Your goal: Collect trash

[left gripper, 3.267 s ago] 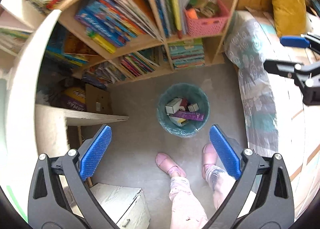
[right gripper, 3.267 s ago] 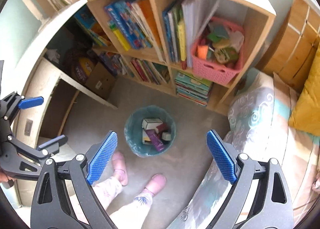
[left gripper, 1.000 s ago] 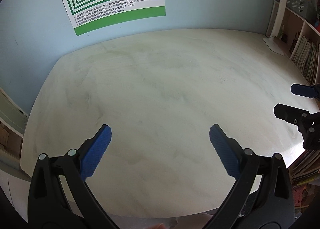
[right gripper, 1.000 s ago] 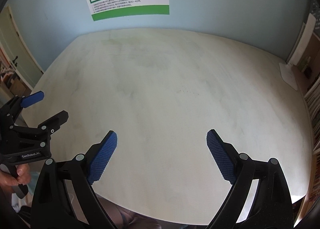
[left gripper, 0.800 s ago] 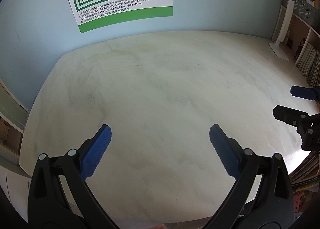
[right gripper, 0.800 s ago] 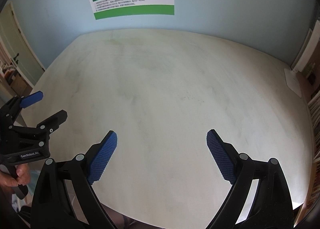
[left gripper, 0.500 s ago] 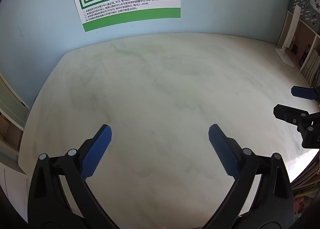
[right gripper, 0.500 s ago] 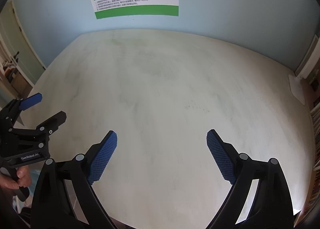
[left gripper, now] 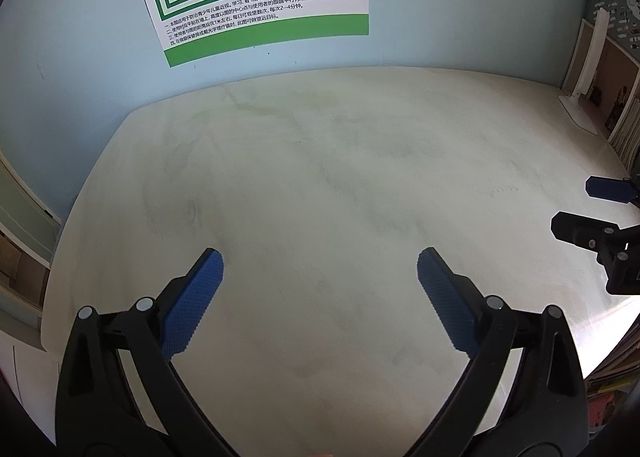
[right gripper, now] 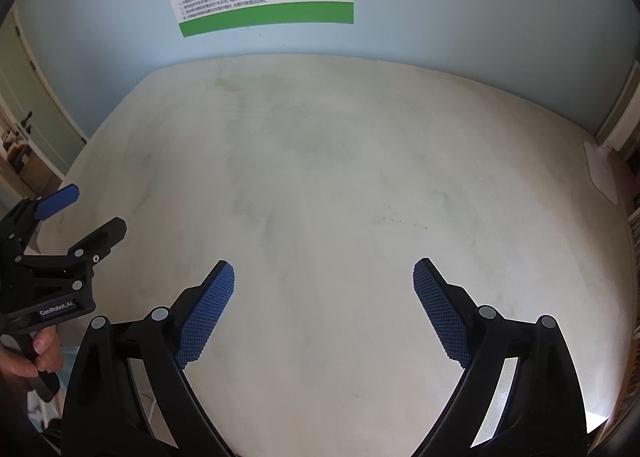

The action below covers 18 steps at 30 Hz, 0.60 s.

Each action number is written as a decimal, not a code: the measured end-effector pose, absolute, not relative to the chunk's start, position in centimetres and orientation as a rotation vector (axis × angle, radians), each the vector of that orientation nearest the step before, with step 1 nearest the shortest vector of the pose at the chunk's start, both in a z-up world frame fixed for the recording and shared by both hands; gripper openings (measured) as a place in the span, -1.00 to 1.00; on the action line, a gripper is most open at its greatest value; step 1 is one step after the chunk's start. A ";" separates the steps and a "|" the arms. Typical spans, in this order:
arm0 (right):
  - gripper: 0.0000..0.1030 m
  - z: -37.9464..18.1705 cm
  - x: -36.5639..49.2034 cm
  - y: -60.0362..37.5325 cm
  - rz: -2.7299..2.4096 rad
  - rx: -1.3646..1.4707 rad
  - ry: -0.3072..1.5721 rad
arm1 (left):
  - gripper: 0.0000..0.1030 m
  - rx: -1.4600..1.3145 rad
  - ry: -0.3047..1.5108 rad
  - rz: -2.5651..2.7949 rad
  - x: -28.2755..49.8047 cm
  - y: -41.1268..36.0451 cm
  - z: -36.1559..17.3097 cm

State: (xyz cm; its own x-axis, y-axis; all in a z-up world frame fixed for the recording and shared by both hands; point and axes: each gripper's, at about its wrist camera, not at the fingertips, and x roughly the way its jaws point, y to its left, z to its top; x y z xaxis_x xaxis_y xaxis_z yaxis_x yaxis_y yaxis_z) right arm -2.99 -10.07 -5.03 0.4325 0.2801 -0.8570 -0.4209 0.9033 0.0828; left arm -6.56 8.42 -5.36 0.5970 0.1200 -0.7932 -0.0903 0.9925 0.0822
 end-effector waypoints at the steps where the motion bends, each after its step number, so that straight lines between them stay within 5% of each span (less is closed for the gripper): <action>1: 0.75 -5.1 -2.9 -10.1 0.439 -0.150 1.038 | 0.84 0.036 0.923 0.124 -6.5 8.5 -5.3; 18: 0.75 -5.3 -2.8 -11.6 0.413 -0.117 1.050 | 0.85 0.051 0.934 0.094 -6.0 7.9 -5.3</action>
State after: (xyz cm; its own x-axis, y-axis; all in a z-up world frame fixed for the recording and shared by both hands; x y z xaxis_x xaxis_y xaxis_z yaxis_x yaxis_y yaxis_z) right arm -2.82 -11.63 -5.32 0.4290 0.2747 -0.8605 -0.3847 0.9175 0.1010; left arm -5.99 7.90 -5.26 0.5908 0.1026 -0.8003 -0.0586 0.9947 0.0842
